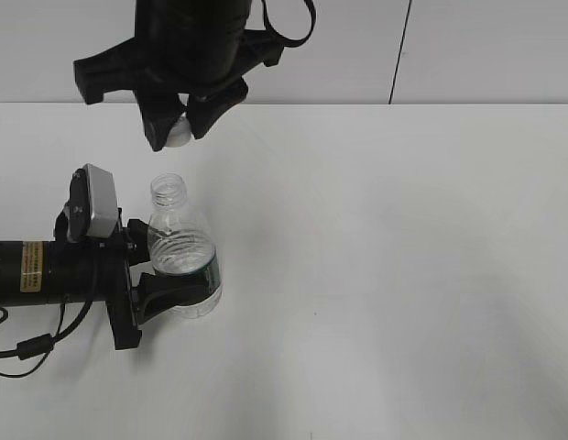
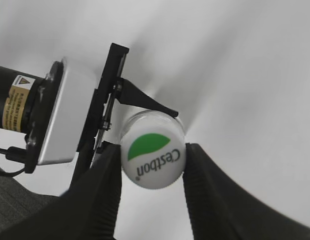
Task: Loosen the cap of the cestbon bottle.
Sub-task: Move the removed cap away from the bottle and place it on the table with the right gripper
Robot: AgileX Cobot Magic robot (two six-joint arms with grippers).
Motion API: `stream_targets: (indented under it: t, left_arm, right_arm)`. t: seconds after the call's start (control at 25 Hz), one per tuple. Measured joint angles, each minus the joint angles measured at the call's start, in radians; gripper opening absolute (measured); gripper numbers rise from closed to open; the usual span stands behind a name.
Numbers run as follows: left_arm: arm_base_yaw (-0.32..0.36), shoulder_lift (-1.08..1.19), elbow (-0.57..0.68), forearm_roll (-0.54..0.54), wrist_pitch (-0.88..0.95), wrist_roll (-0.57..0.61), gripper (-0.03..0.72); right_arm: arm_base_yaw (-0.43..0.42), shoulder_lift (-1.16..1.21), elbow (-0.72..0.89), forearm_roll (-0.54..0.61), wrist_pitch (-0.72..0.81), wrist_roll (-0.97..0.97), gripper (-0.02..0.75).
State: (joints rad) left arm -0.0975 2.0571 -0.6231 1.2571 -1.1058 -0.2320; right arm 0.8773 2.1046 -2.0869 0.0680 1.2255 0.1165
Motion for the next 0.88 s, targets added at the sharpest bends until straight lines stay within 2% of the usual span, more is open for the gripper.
stream_targets:
  t: [0.32, 0.52, 0.88]
  left_arm:
    - [0.000, 0.000, 0.000, 0.000, 0.001, 0.000, 0.384]
    - [0.000, 0.000, 0.000, 0.000, 0.001, 0.000, 0.384]
    - [0.000, 0.000, 0.000, 0.000, 0.001, 0.000, 0.384]
  right_arm:
    - [-0.140, -0.027, 0.051, -0.011, -0.001, 0.004, 0.298]
    - [-0.248, -0.117, 0.209, -0.068, -0.003, 0.005, 0.298]
    - [-0.499, -0.290, 0.548, -0.077, -0.003, 0.006, 0.298]
